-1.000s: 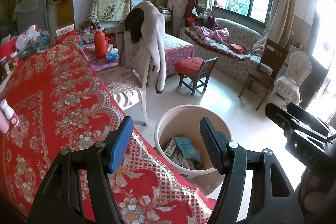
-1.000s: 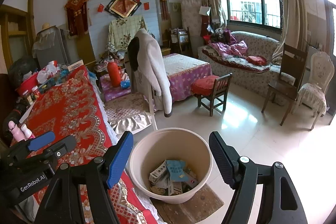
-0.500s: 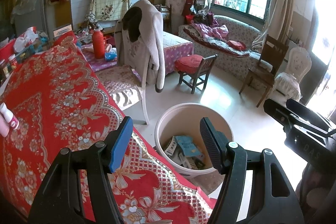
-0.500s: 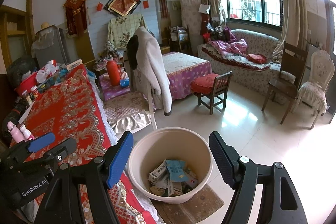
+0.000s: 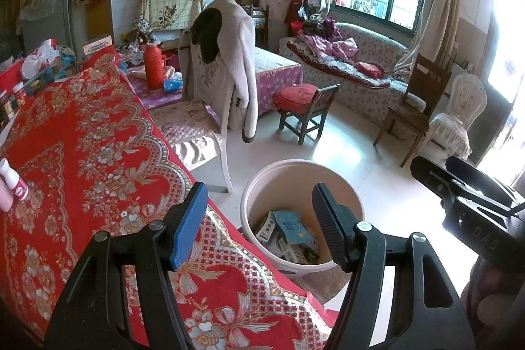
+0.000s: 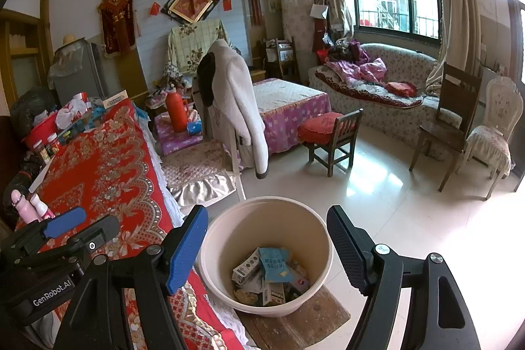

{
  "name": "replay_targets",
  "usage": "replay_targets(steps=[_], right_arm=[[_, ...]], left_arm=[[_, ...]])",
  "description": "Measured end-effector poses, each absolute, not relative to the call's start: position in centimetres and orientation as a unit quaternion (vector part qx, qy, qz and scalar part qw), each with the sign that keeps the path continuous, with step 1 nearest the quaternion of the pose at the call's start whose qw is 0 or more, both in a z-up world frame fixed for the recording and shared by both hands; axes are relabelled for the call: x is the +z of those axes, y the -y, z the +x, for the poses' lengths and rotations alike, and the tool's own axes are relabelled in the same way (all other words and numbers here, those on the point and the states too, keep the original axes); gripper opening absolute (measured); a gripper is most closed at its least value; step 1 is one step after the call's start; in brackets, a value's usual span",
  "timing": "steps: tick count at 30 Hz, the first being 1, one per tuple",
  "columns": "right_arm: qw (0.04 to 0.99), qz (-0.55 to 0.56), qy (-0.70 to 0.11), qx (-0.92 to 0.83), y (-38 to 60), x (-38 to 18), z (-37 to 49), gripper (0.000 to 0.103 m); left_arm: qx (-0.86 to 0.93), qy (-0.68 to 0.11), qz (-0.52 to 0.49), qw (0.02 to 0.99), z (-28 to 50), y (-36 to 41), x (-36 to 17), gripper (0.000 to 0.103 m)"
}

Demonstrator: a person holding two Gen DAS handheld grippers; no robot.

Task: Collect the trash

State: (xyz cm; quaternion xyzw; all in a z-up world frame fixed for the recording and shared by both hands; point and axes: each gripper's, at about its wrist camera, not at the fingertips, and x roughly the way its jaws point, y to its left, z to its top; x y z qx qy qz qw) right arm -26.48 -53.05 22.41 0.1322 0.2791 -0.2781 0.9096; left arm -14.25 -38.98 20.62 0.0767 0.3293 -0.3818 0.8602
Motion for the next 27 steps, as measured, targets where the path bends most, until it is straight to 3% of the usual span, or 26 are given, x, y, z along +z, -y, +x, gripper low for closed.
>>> replay_targets(steps=[27], right_arm=[[0.906,0.138,-0.287,-0.278,53.1,21.0,-26.4,0.075]], left_arm=[[-0.384,-0.336,0.079,0.856,-14.4,39.3,19.9,0.065]])
